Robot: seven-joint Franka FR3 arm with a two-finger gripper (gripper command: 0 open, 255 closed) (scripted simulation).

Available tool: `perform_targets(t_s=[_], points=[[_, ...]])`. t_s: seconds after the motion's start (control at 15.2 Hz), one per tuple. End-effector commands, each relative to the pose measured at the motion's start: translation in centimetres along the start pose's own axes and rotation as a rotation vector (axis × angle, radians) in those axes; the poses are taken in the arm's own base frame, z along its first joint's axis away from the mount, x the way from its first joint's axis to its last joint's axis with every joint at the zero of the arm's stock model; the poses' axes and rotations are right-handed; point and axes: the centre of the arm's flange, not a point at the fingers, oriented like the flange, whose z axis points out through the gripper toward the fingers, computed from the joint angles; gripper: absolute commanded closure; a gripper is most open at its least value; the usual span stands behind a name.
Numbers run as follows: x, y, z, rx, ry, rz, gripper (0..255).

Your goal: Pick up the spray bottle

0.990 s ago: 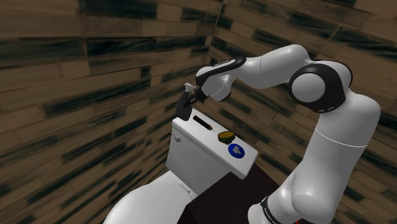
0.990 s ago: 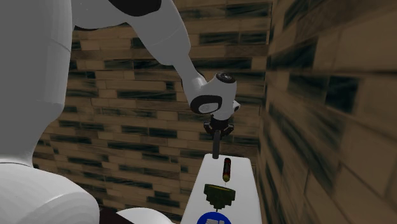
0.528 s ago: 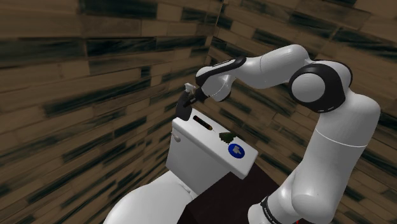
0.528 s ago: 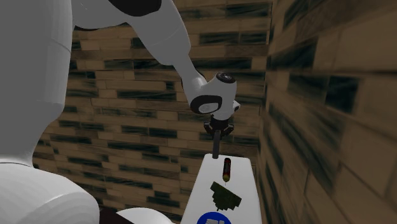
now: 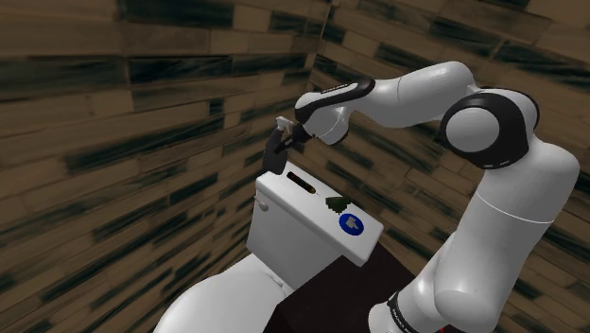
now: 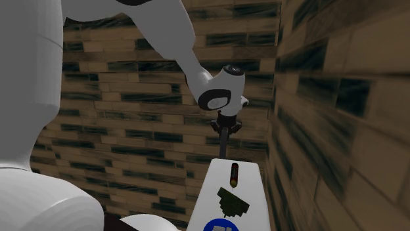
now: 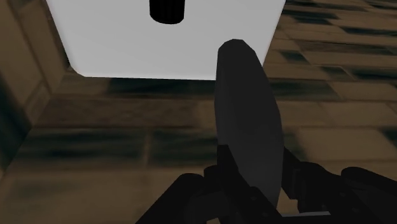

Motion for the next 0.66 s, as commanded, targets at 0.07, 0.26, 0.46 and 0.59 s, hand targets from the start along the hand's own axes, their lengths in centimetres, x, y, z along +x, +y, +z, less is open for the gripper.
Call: perform_targets(t_s=[0.07,0.26,0.46,0.59], points=[[0.8,-0.1,-1.4,0.000,0.000,0.000,255],[1.6,-0.2,-2.7,0.000,0.000,0.000,255],[2.4,-0.3,-4.1,0.000,0.000,0.000,255],[2.5,-0.3,-4.2,0.000,0.000,0.000,255]])
